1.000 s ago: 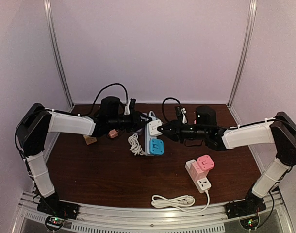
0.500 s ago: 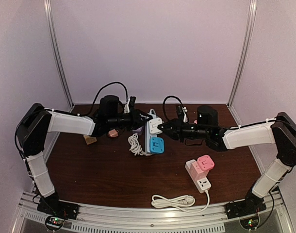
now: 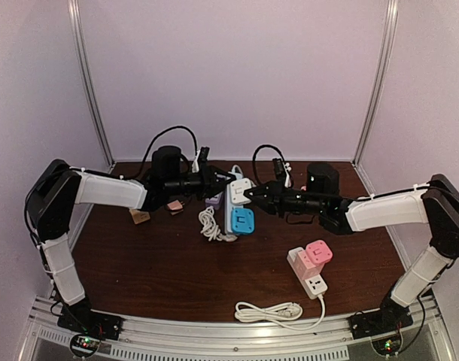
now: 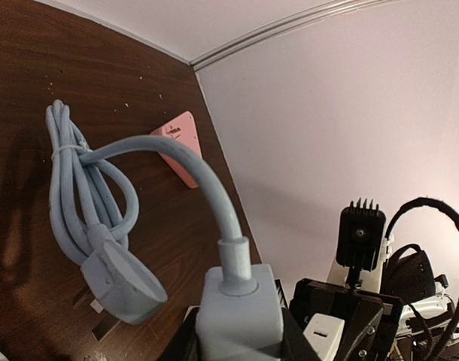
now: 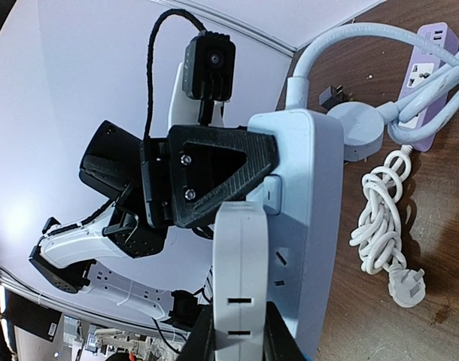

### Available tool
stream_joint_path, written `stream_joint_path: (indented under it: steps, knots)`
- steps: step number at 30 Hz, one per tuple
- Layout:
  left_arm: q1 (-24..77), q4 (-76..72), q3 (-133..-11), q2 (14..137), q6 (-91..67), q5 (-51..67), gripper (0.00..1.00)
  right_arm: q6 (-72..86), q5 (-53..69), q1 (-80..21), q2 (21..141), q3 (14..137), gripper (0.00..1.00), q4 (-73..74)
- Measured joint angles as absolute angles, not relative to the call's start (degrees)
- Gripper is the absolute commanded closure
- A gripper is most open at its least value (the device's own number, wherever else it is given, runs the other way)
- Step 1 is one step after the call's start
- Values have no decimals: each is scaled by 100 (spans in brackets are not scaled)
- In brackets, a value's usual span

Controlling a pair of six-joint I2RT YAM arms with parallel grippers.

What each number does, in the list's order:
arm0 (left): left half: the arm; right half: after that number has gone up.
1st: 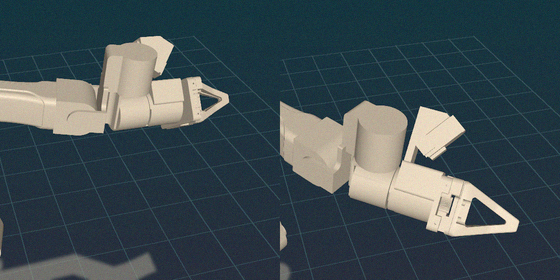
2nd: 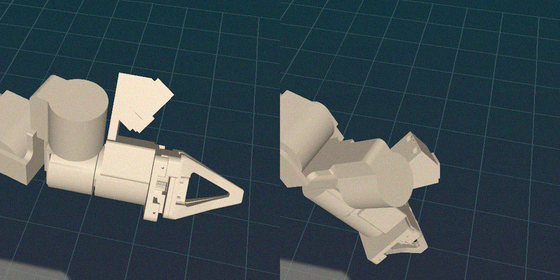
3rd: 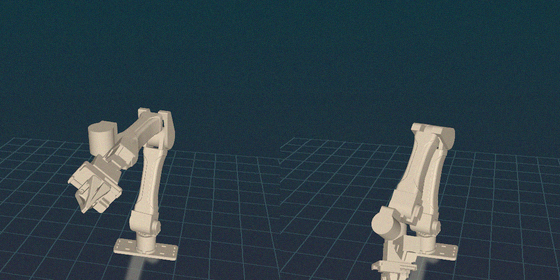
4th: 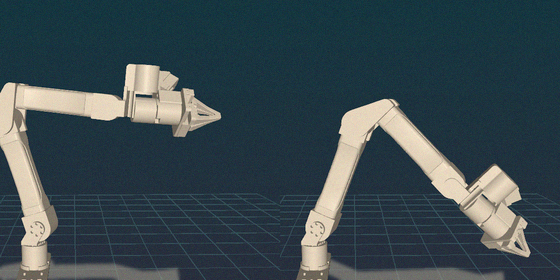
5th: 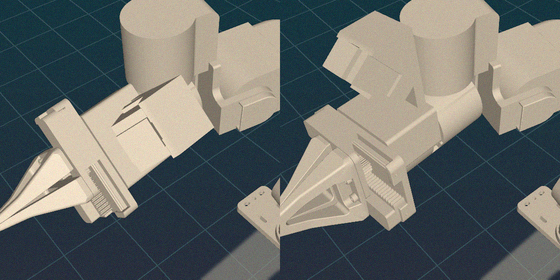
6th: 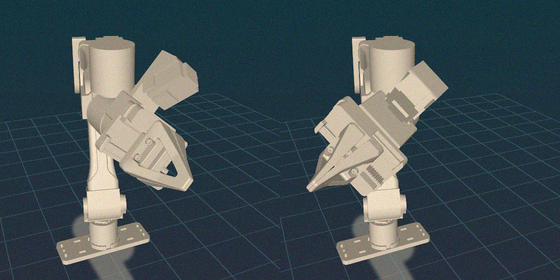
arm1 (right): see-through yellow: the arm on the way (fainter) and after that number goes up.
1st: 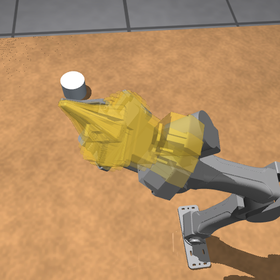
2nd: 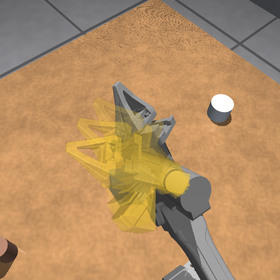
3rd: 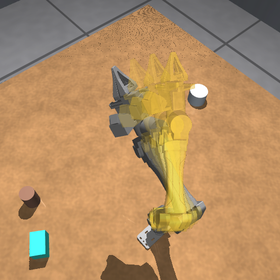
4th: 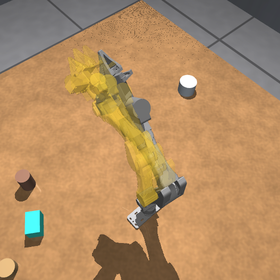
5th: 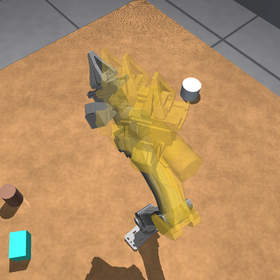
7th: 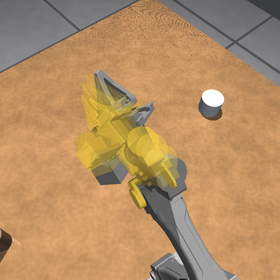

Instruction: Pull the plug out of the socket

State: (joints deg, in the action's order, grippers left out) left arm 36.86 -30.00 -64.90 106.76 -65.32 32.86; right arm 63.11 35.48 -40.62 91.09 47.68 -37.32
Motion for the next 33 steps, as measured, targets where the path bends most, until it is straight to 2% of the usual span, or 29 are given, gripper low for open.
stream_joint_path:
  steps: [11,16,24,28,33]
  knots:
    - [3544,-2711,-6187,11083,-7002,3133,100,6080,3675,-4300,8718,5039,100,-4556]
    - [3540,-2633,-6182,11089,-6956,3081,100,5839,3634,-4298,8624,5315,100,-4309]
    - [3540,-2241,-6182,10958,-6608,3059,100,4772,2814,-3905,8224,6088,100,-1638]
    - [3529,-1953,-6178,10768,-6386,3035,100,4016,1780,-3730,8243,6692,100,95]
    - [3444,-1712,-6106,10514,-6171,3041,100,3280,445,-3728,8442,6952,100,1581]
